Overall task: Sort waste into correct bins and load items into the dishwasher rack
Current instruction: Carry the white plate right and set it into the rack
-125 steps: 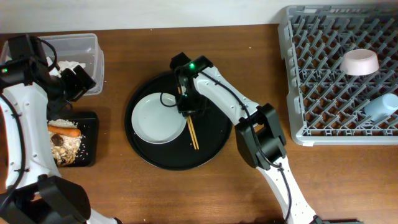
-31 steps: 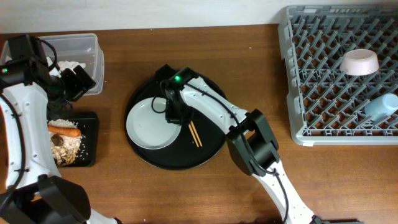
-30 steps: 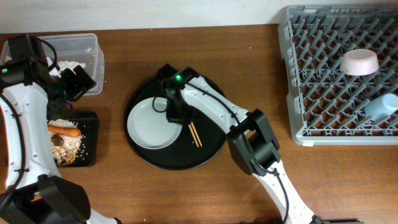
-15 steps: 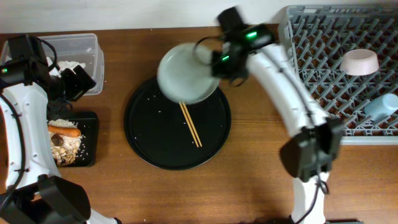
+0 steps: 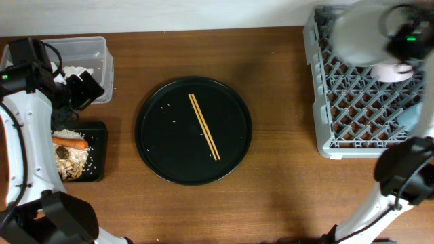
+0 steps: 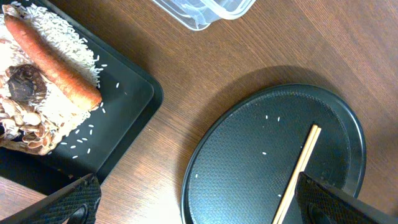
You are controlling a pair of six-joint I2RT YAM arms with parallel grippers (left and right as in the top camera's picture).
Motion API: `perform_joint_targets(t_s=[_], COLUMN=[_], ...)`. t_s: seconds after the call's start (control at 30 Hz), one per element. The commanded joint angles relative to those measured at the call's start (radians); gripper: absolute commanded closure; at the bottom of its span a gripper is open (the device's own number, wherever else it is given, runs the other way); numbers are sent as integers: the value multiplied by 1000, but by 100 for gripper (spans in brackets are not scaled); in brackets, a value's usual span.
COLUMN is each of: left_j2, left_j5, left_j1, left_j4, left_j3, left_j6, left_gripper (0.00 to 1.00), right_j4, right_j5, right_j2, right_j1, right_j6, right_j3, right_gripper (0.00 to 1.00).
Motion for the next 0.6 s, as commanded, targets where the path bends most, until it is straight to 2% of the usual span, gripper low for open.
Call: perform_joint_targets(t_s=[0.0, 0.07, 0.13, 0.37, 0.57], left_j2=[-27, -27, -27, -27, -27], left_j5=[-4, -4, -4, -4, -4], left_j1=[1, 1, 1, 1, 1], left_j4=[-1, -1, -2, -1, -1], left_j3=[3, 3, 3, 3, 3], left_j6=[-13, -13, -13, -13, -13], left_gripper=[1, 1, 1, 1, 1], right_j4=[89, 134, 174, 313, 385], right_j5=[50, 73, 193, 626, 670], right_j2=[-28, -26, -24, -22, 7], right_j1=[-142, -204, -280, -331, -330], right_j6=[-26, -26, -27, -249, -334], right_j3=[1, 1, 1, 1, 1], right_gripper=[96, 96, 96, 96, 96])
